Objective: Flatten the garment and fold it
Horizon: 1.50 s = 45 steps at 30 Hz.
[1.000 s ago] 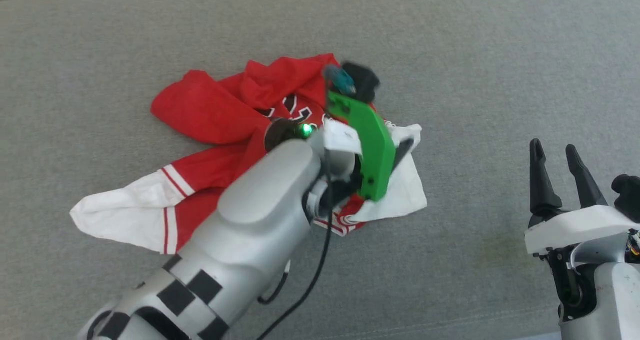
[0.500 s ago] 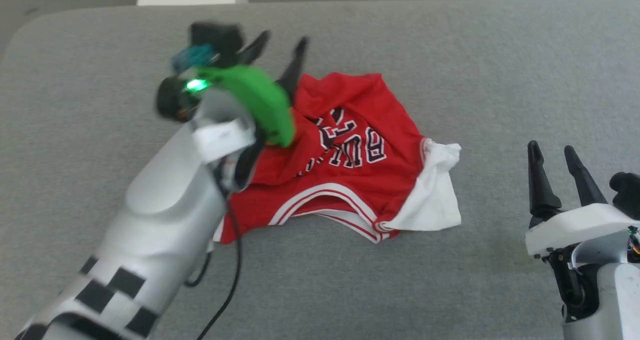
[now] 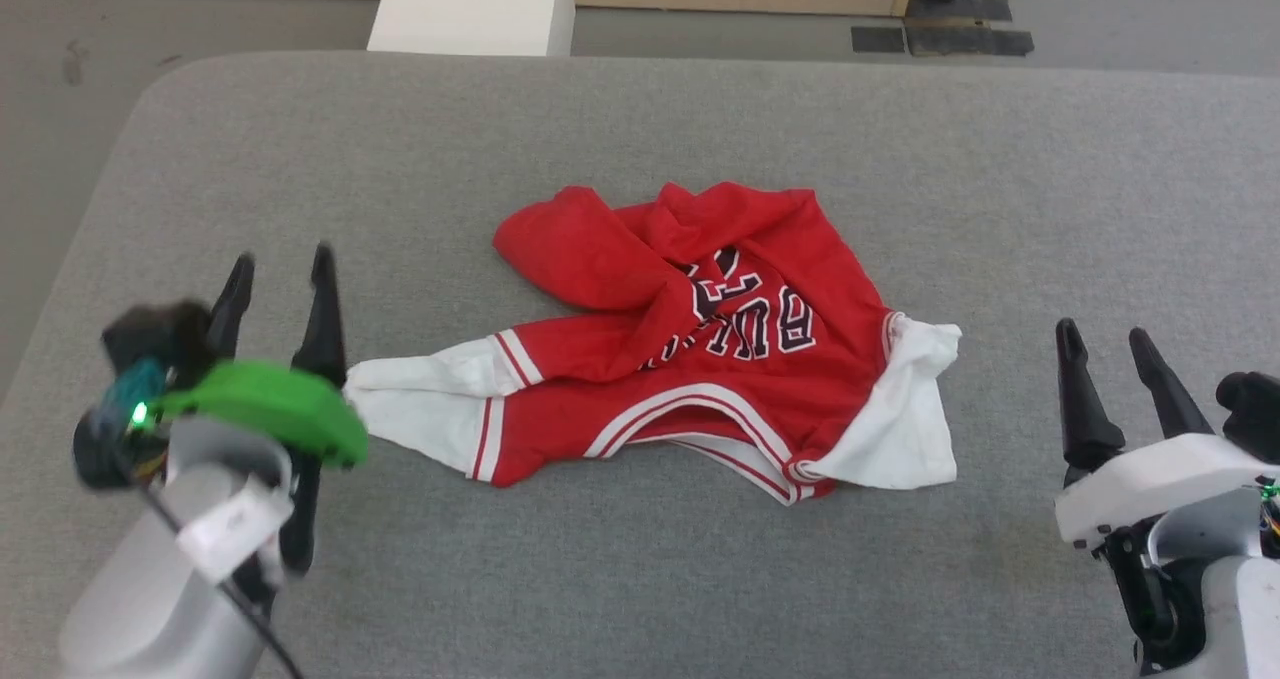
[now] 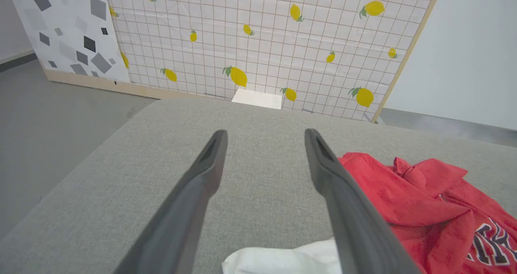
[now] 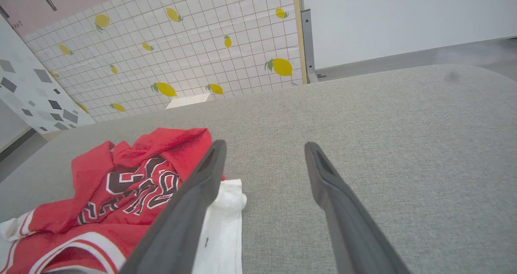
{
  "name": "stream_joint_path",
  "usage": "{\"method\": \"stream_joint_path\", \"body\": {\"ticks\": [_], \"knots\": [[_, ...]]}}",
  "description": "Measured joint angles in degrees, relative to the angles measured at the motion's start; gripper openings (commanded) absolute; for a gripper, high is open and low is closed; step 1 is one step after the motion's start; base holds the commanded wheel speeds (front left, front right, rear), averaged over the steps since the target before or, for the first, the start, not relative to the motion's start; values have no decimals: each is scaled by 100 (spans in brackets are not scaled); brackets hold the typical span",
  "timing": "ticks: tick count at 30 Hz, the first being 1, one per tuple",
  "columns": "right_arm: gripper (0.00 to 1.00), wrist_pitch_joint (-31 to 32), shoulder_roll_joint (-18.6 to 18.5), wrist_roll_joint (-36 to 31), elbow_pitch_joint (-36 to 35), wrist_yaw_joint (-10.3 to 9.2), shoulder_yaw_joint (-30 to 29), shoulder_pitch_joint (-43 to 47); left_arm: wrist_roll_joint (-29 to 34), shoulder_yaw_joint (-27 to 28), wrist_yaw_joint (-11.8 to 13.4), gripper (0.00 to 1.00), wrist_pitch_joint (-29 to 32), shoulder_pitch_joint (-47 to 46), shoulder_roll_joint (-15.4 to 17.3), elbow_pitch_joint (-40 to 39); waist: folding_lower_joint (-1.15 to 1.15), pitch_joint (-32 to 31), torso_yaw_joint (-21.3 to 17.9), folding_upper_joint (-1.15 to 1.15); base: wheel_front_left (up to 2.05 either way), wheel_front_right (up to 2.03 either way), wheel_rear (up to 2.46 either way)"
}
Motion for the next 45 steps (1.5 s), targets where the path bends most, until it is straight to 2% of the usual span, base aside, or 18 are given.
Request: {"method": "stream_joint_path", "body": {"ticks": [6, 10, 12, 19, 24, 31, 40, 41, 42, 45], "knots": [[100, 203, 0, -59, -14, 0, -24, 108, 0, 301, 254, 100, -36, 745, 163, -608, 0, -22, -6, 0, 0, 0, 0], [100, 630, -18, -268, -59, 0, 124, 133, 23, 415, 346, 100, -37, 999, 205, -884, 0, -1, -40, 0, 0, 0, 0], [100, 1012, -37, -401, -105, 0, 264, 124, 43, 459, 370, 100, -37, 1092, 221, -982, 0, 12, -61, 0, 0, 0, 0], [100, 3381, -197, -1023, -148, 0, 961, -267, 60, 512, 446, 100, -45, 1296, 255, -1199, 0, 109, -88, 0, 0, 0, 0], [100, 4370, -415, -1226, 20, 0, 1514, -703, 115, 520, 445, 100, -46, 1292, 236, -1312, 0, 279, -21, 0, 0, 0, 0], [100, 4943, -733, -1271, 491, 0, 2139, -971, 157, 506, 438, 100, -62, 1260, 142, -1317, 0, 572, 146, 0, 0, 0, 0], [100, 5322, -1083, -989, 532, -2, 2663, -1193, 166, 555, 339, 100, -62, 1209, -2, -1179, 0, 793, 306, 0, 0, 0, 0], [30, 5345, -1102, -929, 523, -2, 2659, -1204, 167, 565, 336, 100, -62, 1209, -11, -1167, 0, 790, 303, 0, 0, 0, 0], [0, 5345, -1111, -876, 519, -1, 2652, -1205, 169, 576, 333, 100, -62, 1209, -19, -1157, 0, 784, 298, 0, 0, 0, 0], [0, 5293, -1112, -701, 504, -1, 2521, -1205, 172, 604, 292, 100, -62, 1209, -37, -1115, 0, 734, 269, 0, 0, 0, 0]]}}
